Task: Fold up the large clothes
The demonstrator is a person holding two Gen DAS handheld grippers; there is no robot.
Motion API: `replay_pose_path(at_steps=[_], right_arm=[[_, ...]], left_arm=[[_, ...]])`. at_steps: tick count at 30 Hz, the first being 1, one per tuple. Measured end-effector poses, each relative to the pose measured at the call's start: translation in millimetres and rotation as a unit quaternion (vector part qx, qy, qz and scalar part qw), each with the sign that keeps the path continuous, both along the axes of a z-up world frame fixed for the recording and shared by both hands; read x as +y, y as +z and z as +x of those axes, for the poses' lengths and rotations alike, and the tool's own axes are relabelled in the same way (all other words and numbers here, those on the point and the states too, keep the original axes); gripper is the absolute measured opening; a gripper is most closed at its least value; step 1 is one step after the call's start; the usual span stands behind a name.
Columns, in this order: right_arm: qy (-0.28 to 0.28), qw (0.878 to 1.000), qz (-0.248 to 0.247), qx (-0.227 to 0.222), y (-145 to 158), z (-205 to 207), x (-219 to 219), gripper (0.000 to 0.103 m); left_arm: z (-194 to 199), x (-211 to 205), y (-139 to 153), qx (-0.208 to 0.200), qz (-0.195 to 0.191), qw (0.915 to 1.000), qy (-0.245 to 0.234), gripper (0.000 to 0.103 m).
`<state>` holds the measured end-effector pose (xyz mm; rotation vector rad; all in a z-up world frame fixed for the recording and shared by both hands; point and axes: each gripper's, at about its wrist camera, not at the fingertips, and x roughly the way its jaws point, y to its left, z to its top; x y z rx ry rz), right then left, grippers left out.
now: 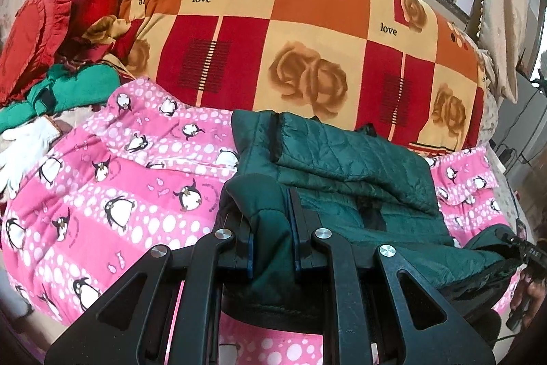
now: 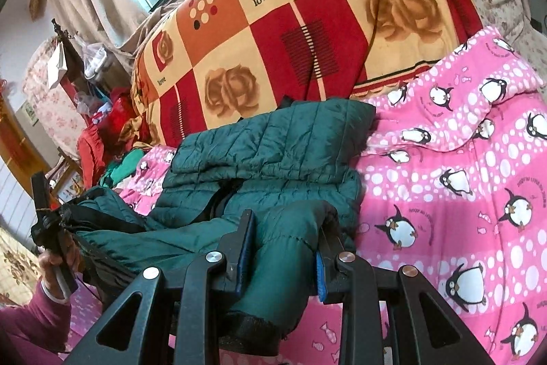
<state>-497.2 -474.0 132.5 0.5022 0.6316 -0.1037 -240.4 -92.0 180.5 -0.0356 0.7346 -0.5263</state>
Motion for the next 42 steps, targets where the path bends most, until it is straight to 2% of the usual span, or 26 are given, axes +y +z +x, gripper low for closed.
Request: replay_pose_path(at_steps=[16, 28, 42], right_arm=[[-0.010, 1.000, -0.011, -0.008, 9.8, 14.5, -7.8, 0.028], [-0.027, 0.999, -0.023, -0.009, 19.1, 35.8, -21.0, 0.028], [-0.048, 0.998, -0.037, 0.000, 22.0, 70.2, -46.1, 0.027]], left_arm=[[14.2, -6.6, 4.8, -0.004, -0.004, 1.0000, 0.005, 0.015], [28.0, -18.4, 14.8, -0.023, -0.005, 0.9996, 0.013, 0.015], [60.3, -44.5, 17.6, -0.045, 0.025, 0.9982, 0.032, 0.015]])
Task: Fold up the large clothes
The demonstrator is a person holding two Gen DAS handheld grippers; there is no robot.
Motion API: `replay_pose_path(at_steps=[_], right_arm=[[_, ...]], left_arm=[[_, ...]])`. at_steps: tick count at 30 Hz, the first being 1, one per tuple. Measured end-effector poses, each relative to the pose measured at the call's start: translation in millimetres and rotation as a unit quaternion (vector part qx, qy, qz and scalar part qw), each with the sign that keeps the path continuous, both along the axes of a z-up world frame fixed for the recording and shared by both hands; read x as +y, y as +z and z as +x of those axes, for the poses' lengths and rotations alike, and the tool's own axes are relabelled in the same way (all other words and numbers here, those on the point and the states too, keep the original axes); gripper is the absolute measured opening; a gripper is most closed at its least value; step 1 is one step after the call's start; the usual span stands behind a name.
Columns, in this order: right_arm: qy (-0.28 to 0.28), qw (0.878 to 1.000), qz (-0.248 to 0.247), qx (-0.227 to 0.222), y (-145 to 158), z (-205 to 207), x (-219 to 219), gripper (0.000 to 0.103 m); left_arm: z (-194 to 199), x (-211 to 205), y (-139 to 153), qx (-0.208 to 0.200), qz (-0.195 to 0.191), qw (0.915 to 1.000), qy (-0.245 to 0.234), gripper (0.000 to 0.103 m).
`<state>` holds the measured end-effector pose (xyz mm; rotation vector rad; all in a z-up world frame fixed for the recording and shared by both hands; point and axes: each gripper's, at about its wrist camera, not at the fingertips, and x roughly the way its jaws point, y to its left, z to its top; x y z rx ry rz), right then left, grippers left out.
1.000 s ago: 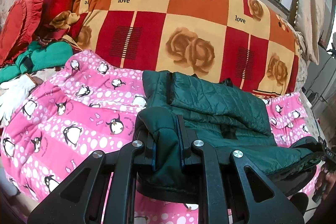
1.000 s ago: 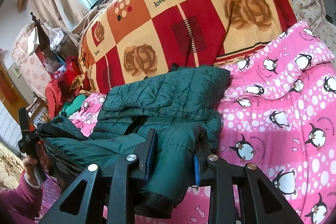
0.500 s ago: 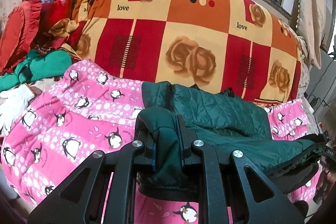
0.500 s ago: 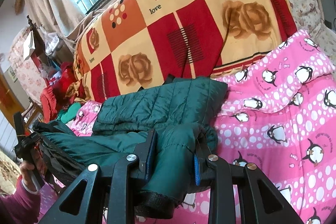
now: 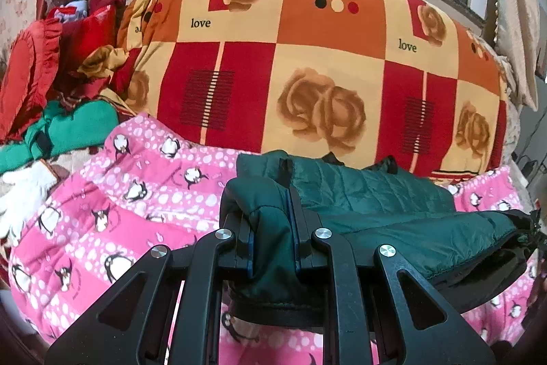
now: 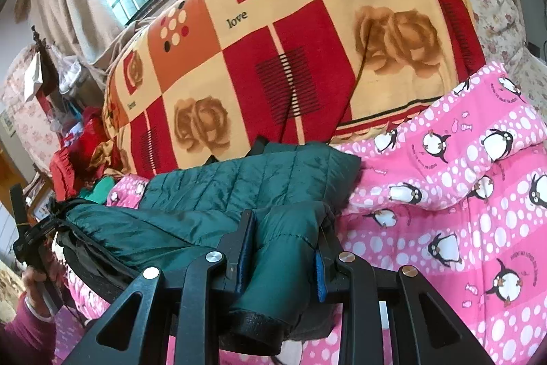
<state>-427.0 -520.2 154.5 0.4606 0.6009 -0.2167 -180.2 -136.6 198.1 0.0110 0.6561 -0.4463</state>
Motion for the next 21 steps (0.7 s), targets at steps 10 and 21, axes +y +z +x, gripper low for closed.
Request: replay_pose_path(at_steps=[10, 21], right_arm=[[-0.012, 1.000, -0.009, 0.011, 0.3, 38.7, -20.6, 0.028], [-0.029, 0.999, -0.012, 0.026, -7.9, 82.3, -41.5, 0.027]], left_arm=[[39.5, -17.8, -10.4, 0.010, 0.021, 0.9996, 0.017, 0.015], [85.1, -41.8, -26.5, 0.038, 0.032, 0.9982, 0.033, 0.015]])
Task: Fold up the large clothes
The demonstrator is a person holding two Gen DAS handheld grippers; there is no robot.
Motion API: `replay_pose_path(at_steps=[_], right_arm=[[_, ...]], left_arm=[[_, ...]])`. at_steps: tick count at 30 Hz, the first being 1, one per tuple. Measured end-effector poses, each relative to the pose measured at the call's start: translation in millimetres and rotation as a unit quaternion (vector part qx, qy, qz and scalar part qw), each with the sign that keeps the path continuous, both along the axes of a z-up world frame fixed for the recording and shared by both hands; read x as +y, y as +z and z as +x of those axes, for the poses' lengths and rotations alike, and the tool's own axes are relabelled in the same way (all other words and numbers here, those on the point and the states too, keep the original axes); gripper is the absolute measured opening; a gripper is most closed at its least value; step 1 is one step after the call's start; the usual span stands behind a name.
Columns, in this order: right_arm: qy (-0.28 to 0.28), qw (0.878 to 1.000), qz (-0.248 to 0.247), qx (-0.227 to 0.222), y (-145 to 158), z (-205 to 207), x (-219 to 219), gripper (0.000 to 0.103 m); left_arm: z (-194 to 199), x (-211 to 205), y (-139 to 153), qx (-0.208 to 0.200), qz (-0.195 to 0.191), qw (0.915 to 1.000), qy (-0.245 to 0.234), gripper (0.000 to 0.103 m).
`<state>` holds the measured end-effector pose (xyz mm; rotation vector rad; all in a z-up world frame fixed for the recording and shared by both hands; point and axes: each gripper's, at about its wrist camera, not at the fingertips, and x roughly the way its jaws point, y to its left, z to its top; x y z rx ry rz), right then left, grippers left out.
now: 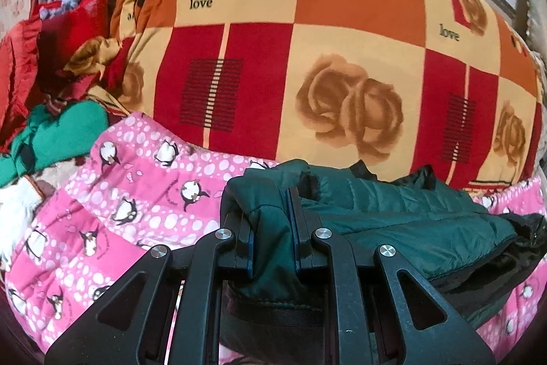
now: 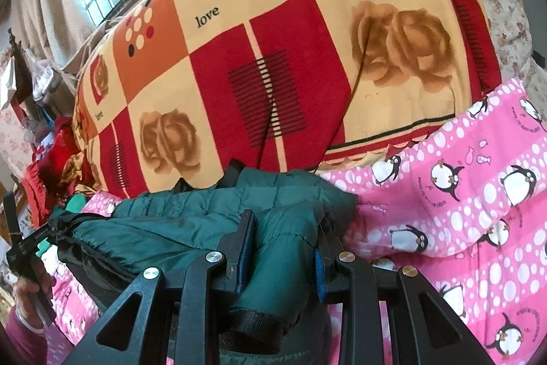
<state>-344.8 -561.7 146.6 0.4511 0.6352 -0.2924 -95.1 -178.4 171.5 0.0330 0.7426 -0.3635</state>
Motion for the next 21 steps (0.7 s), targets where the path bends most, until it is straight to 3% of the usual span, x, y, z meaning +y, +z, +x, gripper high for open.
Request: replay_pose_path(at_steps=[17, 21], right_arm=[[-0.025, 0.999, 0.016, 0.044, -51.8, 56.5, -30.2, 0.027], [-0.038, 0.997, 0.040, 0.051, -67.0, 64.5, -36.6, 0.029]], left_arm=[[50.9, -23.3, -51.9, 0.037, 0.018, 0.9989, 0.024, 0.015], [58.0, -17.1, -60.9, 0.052, -0.011, 0.9983, 0.022, 0.019]])
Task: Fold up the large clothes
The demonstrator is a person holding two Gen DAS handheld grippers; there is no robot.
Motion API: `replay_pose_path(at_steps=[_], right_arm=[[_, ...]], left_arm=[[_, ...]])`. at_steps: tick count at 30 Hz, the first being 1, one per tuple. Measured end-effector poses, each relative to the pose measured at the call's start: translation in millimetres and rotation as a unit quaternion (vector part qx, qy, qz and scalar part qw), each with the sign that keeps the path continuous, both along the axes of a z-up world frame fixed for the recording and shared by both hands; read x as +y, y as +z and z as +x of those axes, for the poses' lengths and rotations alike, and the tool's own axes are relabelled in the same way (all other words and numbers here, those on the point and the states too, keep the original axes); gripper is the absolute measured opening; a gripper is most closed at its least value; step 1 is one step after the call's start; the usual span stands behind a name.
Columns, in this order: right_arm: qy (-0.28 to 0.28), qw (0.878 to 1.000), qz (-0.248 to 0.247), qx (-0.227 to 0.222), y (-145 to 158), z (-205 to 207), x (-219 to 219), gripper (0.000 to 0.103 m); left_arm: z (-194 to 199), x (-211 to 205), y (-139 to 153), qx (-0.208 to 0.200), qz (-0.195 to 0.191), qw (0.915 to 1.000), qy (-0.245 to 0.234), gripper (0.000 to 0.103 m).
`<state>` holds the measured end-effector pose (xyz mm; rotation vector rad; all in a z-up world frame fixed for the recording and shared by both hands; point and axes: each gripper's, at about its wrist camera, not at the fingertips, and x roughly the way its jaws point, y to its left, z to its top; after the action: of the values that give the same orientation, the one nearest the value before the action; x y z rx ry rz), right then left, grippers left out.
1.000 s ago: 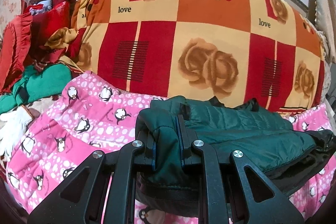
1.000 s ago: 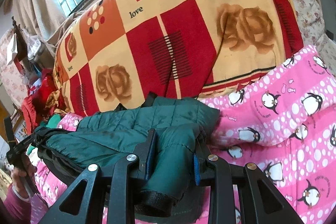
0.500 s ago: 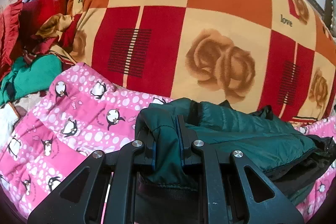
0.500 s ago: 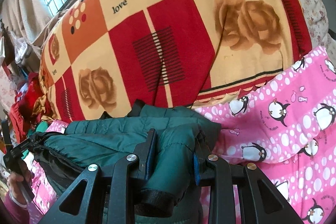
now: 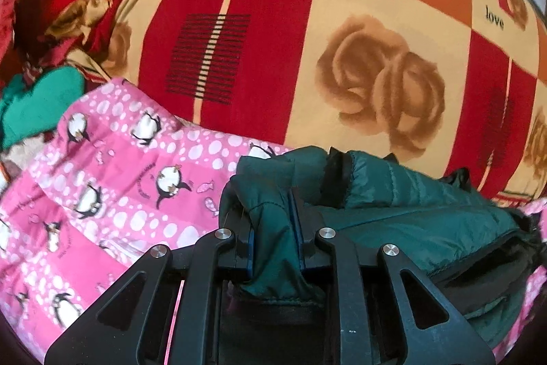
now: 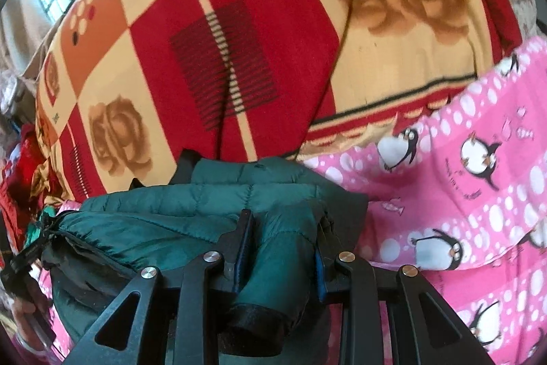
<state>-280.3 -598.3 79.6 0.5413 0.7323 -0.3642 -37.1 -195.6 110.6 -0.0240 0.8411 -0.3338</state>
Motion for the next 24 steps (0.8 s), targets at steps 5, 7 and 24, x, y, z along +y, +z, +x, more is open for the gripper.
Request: replay_pose_path(at_steps=[5, 7, 24], right_arm=[[-0.007, 0.999, 0.029, -0.015, 0.9, -0.4, -5.1, 0.041], [-0.007, 0.999, 0.032, -0.027, 7.3, -2.1, -3.6, 0.053], [0.091, 0.992, -0.078, -0.027, 39.8, 14.9, 60.3, 0.091]], left_arm=[[7.7, 23.2, 4.4, 0.039, -0.091, 0.9949, -0.020, 0.035], [6.4, 29.6, 11.3, 0.045, -0.110, 0.9924, -0.031, 0.041], [-22.4, 18.8, 31.8, -0.022, -0.070, 0.9969, -0.029, 0.077]])
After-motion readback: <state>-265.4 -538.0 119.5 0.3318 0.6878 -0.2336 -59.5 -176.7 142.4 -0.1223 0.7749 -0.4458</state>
